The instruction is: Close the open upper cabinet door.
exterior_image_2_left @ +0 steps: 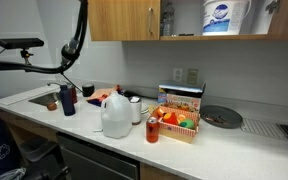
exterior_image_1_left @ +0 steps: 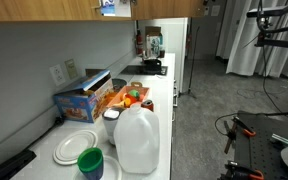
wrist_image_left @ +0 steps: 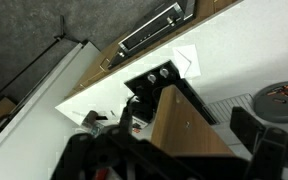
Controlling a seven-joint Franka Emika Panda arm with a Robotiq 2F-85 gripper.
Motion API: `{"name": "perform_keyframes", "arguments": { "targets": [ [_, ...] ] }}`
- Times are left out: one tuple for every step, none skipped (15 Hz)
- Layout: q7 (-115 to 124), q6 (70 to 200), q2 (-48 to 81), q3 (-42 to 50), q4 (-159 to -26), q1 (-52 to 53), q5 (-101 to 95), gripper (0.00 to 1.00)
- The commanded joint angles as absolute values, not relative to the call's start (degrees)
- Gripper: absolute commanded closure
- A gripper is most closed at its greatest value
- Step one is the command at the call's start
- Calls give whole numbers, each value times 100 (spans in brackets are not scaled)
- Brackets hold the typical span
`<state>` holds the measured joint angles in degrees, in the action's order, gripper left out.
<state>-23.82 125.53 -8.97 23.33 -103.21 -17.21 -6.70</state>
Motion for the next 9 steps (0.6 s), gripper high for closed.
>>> {"name": "perform_keyframes", "arguments": {
  "targets": [
    [-2799, 12381, -567, 2417, -9821, -1739, -311, 0],
    [-2840, 12399, -526, 2421, -9773, -1751, -256, 0],
    [-2853, 12458, -487, 2420, -9746, -1767, -229, 0],
    [-2881, 12481, -452, 2422, -9695, -1780, -188, 0],
    [-2957, 12482, -414, 2431, -9648, -1792, -114, 0],
    [-3075, 12464, -382, 2439, -9607, -1796, -14, 0],
    [-3336, 12383, -344, 2454, -9551, -1782, 192, 0],
    [-3575, 12330, -316, 2461, -9516, -1773, 388, 0],
    [-3879, 12282, -286, 2469, -9487, -1765, 628, 0]
  ]
}}
